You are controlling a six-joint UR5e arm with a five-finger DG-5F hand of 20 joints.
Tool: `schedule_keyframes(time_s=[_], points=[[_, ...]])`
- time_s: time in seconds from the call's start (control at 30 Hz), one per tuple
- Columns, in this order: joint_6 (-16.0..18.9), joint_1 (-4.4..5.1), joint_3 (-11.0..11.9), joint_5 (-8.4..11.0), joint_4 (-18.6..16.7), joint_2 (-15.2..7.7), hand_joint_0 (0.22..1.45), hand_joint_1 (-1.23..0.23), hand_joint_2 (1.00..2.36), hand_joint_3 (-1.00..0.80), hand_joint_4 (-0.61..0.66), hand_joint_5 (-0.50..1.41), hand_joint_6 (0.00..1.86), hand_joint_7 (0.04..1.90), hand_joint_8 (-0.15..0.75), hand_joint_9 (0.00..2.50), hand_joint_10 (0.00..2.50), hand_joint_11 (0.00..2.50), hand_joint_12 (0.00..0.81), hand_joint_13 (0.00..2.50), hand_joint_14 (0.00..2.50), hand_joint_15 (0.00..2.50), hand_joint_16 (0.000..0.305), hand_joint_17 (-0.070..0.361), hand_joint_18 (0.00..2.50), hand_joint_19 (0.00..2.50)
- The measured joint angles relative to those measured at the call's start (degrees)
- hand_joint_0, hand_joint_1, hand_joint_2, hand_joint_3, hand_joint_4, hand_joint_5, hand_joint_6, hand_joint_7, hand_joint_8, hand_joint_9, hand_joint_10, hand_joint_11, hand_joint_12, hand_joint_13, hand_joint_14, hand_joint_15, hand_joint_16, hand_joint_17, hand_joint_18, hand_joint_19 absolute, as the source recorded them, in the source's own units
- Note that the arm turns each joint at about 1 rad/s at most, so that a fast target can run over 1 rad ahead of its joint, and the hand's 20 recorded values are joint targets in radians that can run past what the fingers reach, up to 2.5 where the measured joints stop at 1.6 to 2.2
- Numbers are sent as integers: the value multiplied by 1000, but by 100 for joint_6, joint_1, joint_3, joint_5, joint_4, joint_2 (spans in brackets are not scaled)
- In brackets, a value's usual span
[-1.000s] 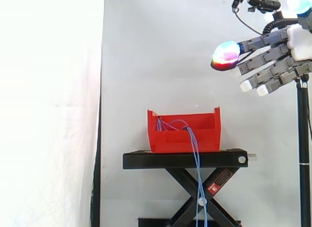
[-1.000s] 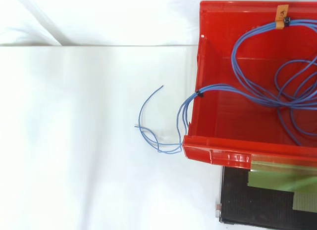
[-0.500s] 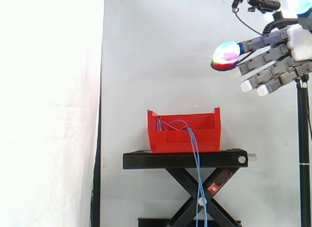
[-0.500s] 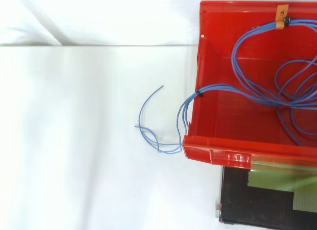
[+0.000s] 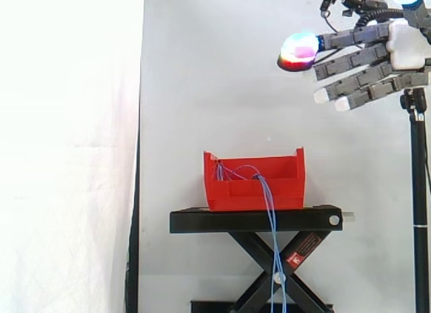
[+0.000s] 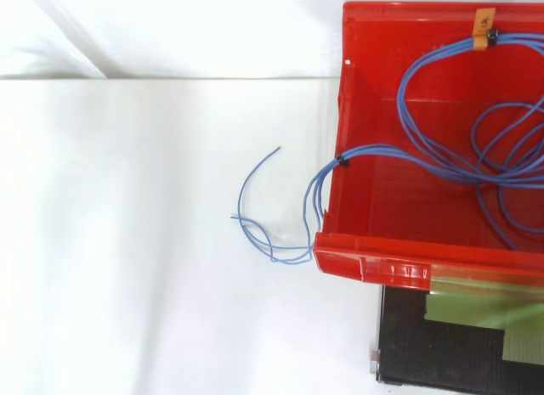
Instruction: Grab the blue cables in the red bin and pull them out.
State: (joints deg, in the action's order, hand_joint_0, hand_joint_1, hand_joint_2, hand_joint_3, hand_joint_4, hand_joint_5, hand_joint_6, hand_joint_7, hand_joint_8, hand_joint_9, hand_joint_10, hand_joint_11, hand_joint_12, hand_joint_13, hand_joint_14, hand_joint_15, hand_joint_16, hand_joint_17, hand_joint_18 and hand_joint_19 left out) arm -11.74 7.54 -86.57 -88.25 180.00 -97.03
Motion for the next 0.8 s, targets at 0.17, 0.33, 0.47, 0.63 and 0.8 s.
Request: schedule_keyframes(time_s=[0.17, 0.33, 0.47, 0.63, 0.8], points=[[-271, 10, 0, 51, -240, -3, 736, -628, 1000, -1000, 134, 0, 7, 182, 182, 0, 4, 157, 333, 0, 8, 267, 53, 120, 0, 397], [-299, 29, 0, 103, -366, -2, 737, -629, 1000, -1000, 136, 0, 6, 183, 182, 0, 5, 167, 332, 0, 8, 267, 53, 120, 0, 398], [-282, 54, 0, 212, -524, -1, 737, -630, 1000, -1000, 136, 0, 6, 183, 183, 0, 4, 159, 331, 0, 8, 273, 53, 120, 0, 397], [-274, 81, 0, 408, -850, -3, 737, -630, 1000, -1000, 136, 0, 7, 187, 184, 0, 4, 160, 332, 0, 8, 269, 53, 120, 0, 398], [-272, 109, -1, 484, -1026, -16, 740, -630, 1000, -1000, 136, 0, 6, 186, 184, 0, 5, 165, 331, 0, 8, 272, 53, 120, 0, 398]])
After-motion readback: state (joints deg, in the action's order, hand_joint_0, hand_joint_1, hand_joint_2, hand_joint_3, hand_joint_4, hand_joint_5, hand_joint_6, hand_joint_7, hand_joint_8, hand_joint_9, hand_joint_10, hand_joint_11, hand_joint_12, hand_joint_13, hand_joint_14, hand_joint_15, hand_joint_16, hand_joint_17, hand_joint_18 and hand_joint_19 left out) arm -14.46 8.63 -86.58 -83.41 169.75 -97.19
